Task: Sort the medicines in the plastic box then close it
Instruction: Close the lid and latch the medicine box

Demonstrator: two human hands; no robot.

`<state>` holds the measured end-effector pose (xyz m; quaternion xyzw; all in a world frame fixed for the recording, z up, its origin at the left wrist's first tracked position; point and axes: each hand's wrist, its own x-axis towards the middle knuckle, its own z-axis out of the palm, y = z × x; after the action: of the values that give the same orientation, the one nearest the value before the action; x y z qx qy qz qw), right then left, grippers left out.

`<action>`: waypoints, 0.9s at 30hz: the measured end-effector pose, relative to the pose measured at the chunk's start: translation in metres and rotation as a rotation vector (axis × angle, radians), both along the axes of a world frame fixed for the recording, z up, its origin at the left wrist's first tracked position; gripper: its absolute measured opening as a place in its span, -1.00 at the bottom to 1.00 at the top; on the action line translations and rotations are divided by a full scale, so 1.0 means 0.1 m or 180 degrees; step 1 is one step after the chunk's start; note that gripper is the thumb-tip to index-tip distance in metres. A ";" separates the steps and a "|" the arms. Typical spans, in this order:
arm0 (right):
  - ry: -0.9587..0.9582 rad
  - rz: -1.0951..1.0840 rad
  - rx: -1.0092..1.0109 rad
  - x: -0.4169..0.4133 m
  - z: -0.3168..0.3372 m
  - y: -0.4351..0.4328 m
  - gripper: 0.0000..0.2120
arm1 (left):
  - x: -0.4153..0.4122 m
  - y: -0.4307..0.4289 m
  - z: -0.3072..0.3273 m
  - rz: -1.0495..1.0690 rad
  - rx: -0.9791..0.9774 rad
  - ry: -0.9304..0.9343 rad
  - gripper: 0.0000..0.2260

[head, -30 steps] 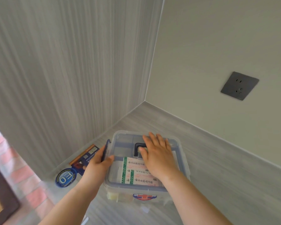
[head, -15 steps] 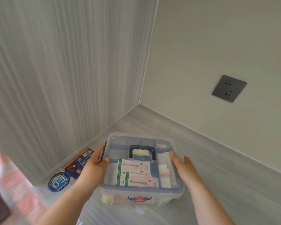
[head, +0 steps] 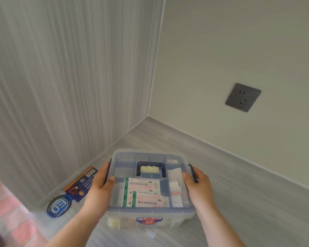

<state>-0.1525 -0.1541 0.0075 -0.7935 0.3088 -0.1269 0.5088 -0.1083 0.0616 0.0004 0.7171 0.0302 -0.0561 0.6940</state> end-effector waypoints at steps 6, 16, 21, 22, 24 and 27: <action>-0.0277 0.0343 -0.0031 0.08 0.03 -0.04 -0.78 | 0.04 -0.03 -0.07 0.0071 0.0047 -0.0123 -0.61; 0.0021 0.1122 -0.0447 1.08 0.11 -0.28 -0.71 | 0.17 -0.12 0.00 -0.0941 0.2264 -0.2376 -0.66; 0.0421 0.0755 -0.1604 1.67 0.15 -0.36 -0.60 | 0.47 -0.39 0.02 -0.0385 0.2463 -0.2208 -0.65; 0.0459 0.0659 -0.1893 1.75 0.15 -0.36 -0.59 | 0.54 -0.43 0.02 -0.0340 0.2526 -0.2199 -0.65; 0.0409 0.0490 -0.2300 1.88 0.16 -0.35 -0.59 | 0.66 -0.51 0.02 -0.0232 0.2645 -0.2205 -0.65; 0.0196 0.0103 -0.2042 1.94 0.07 -0.22 -0.54 | 0.86 -0.70 0.03 -0.0094 0.2718 -0.2044 -0.63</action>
<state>0.0411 -0.1759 0.0150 -0.9217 0.2556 -0.1856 0.2251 -0.0227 -0.0084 0.0034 0.9171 -0.1737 0.1738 0.3139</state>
